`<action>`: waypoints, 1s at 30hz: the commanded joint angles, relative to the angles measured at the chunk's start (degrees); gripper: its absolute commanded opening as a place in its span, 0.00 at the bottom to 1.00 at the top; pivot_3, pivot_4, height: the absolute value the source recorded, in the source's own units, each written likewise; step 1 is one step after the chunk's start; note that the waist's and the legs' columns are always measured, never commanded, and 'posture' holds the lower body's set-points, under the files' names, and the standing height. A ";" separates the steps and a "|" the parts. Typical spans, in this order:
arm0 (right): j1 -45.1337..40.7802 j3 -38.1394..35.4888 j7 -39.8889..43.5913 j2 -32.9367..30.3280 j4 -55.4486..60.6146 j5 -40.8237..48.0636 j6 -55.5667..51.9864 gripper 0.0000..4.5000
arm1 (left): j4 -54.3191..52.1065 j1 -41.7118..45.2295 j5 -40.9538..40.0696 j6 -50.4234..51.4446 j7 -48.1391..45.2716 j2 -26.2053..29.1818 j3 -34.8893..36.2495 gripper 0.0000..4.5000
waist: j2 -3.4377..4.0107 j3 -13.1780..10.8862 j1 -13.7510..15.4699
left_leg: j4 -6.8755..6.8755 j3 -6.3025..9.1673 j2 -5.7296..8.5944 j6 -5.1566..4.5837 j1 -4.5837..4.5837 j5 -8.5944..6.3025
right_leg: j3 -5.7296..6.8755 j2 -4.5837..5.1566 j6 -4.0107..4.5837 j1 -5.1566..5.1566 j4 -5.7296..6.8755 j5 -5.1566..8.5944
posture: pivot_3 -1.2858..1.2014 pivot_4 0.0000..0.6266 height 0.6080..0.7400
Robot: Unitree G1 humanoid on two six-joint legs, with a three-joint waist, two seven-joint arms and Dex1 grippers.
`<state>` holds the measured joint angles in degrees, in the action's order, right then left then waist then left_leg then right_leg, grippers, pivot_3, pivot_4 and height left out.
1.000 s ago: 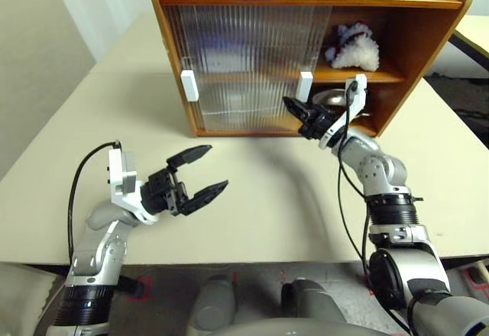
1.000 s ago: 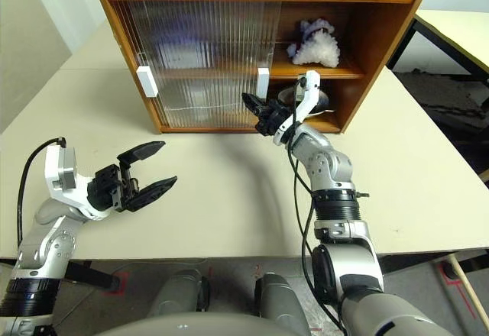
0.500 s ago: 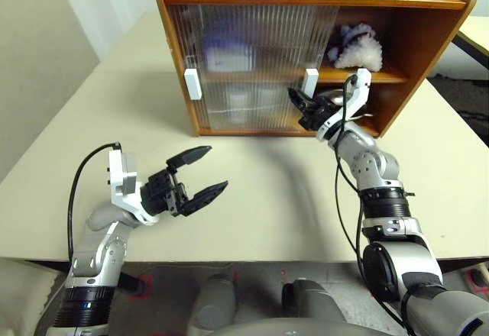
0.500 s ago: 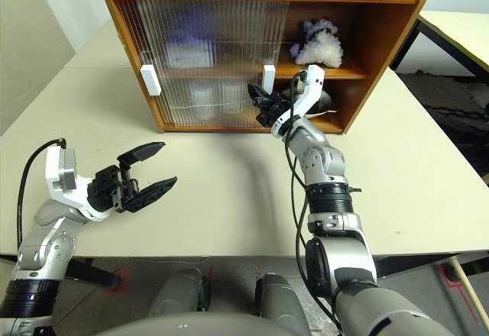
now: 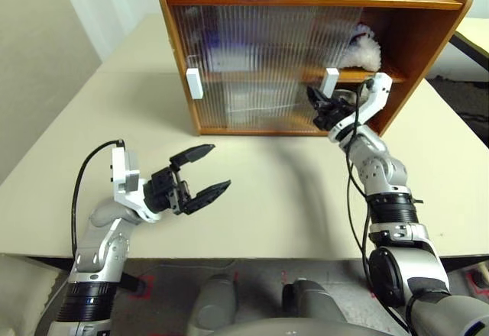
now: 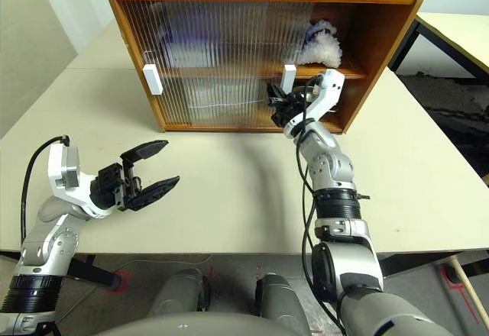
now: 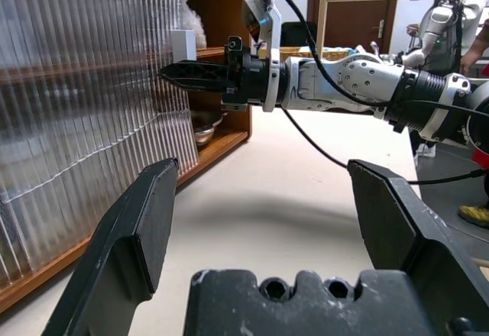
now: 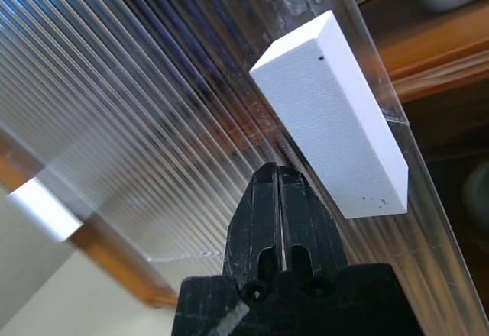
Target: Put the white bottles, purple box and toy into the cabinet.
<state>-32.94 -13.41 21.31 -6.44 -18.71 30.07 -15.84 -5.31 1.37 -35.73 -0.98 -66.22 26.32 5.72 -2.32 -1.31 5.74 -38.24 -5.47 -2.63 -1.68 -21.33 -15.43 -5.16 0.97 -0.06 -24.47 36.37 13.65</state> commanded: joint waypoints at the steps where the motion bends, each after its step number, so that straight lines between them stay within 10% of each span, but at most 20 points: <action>1: 0.24 -4.38 -3.72 -0.86 -2.15 -0.12 2.95 0.01 | 1.48 0.56 0.97 -0.37 -0.49 -0.12 -0.51 1.00 | 0.00 0.00 -0.10 | 0.00 -0.02 0.00 0.00 0.00 0.00 | -0.01 0.00 0.03 0.00 0.00 0.00 | 0.61 0.01 1.00; 30: -2.97 -11.66 -11.99 -4.26 -13.26 -1.08 14.57 0.01 | 2.08 2.36 1.33 0.08 -0.52 -0.89 -1.89 1.00 | 0.02 -0.09 -2.32 | -0.02 -0.51 -0.02 -0.53 0.04 0.32 | -0.09 0.36 0.43 0.12 -0.09 0.00 | 0.61 0.01 1.00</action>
<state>-35.32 -22.00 12.43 -9.14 -29.69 29.05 -2.59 -3.60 3.45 -35.59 -1.09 -66.77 25.64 4.84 -2.31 -1.40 3.42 -38.26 -6.01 -2.64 -2.20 -21.29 -15.12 -5.25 1.38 0.37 -24.35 36.26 13.64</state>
